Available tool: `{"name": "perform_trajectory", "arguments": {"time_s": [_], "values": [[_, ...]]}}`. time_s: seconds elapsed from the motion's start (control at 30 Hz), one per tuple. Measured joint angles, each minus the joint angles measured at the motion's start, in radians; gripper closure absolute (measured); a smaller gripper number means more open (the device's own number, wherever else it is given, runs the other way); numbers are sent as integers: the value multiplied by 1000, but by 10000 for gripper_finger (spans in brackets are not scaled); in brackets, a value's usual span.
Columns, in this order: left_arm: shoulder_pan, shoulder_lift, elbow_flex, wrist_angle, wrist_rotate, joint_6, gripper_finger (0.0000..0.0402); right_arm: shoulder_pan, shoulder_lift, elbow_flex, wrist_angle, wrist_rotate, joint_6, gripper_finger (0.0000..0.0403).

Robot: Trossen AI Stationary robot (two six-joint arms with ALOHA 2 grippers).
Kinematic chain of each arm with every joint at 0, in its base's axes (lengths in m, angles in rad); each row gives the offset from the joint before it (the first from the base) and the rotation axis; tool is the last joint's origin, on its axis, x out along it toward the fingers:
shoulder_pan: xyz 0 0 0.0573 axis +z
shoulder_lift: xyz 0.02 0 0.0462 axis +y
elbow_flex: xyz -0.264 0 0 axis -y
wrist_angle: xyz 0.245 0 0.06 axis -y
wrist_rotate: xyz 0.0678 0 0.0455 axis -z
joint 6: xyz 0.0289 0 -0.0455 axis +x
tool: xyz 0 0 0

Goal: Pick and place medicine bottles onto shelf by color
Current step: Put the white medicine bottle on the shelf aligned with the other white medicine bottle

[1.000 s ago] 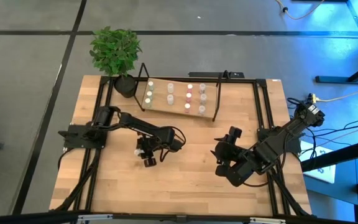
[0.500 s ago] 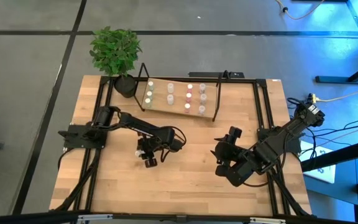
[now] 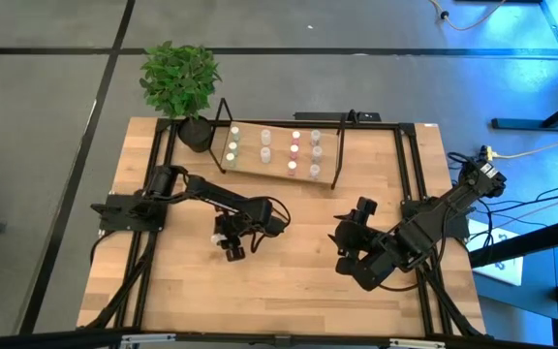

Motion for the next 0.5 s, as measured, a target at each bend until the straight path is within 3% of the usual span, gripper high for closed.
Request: {"name": "perform_trajectory", "arguments": {"time_s": [0.5], "values": [[0,0,0,15,-13,-13,151,0,0,0,0,0,1,171]]}}
